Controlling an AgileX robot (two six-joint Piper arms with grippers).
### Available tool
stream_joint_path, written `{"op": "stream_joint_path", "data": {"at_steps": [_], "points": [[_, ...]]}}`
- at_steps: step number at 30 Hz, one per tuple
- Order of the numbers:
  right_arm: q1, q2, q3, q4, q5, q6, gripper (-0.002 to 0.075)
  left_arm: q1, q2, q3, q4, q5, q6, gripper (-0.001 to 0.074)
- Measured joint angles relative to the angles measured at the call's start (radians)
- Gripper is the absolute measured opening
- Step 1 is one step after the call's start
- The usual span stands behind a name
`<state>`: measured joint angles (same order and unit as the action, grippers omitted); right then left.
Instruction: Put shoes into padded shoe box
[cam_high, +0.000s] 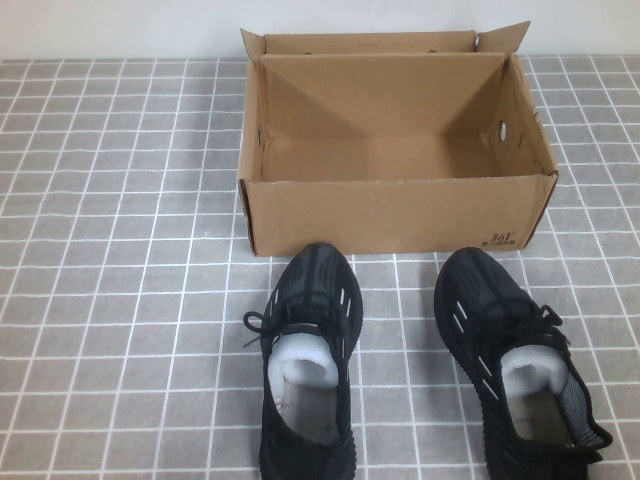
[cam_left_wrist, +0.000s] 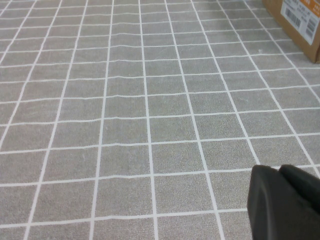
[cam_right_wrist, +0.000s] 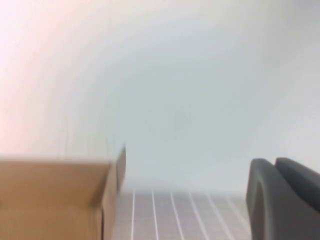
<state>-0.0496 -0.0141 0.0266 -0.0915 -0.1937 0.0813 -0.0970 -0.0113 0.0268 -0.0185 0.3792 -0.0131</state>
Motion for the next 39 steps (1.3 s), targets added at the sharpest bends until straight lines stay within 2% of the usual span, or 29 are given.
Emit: {"op": "stream_joint_path", "data": {"at_steps": [10,16,21,27,32,35,39], "points": [[0.000,0.000,0.000,0.011,-0.156,0.008,-0.0008,0.000,0.000,0.000,0.000,0.000,0.000,-0.0004],[0.000,0.000,0.000,0.121,-0.436,0.136,-0.0008,0.000,0.000,0.000,0.000,0.000,0.000,-0.0004],[0.000,0.000,-0.095,0.148,-0.444,0.233,-0.0008,0.000,0.000,0.000,0.000,0.000,0.000,-0.0004],[0.000,0.011,-0.343,0.133,-0.228,0.271,-0.0008,0.000,0.000,0.000,0.000,0.000,0.000,-0.0004],[0.000,0.132,-0.574,0.125,0.131,0.274,-0.0008,0.000,0.000,0.000,0.000,0.000,0.000,-0.0004],[0.000,0.232,-0.640,0.125,0.322,0.262,-0.0008,0.000,0.000,0.000,0.000,0.000,0.000,-0.0004],[0.000,0.340,-0.647,0.091,0.427,0.219,-0.0008,0.000,0.000,0.000,0.000,0.000,0.000,-0.0004]]}}
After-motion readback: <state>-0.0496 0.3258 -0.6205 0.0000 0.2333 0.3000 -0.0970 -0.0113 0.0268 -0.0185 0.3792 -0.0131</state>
